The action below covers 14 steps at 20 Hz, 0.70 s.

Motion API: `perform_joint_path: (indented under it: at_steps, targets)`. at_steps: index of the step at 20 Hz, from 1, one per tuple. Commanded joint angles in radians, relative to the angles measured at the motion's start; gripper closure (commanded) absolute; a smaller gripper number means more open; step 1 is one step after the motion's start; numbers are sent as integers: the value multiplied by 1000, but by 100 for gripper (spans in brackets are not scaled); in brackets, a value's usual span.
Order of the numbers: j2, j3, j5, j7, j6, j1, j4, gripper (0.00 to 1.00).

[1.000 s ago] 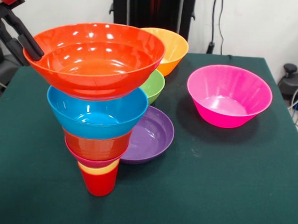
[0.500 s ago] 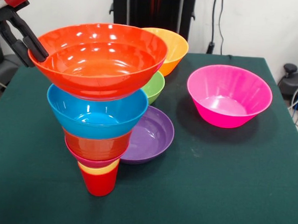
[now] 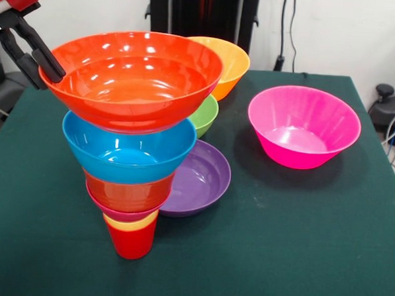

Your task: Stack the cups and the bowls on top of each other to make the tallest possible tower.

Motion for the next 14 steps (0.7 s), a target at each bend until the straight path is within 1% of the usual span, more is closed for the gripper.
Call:
perform_joint_path:
  at_steps: [1,8,14]
  targets:
    - [30,-6,-16,132,-62,39,72,100]
    - [24,-3,-16,113,-71,30,89,100]
    - [27,-4,-19,108,-66,30,83,100]
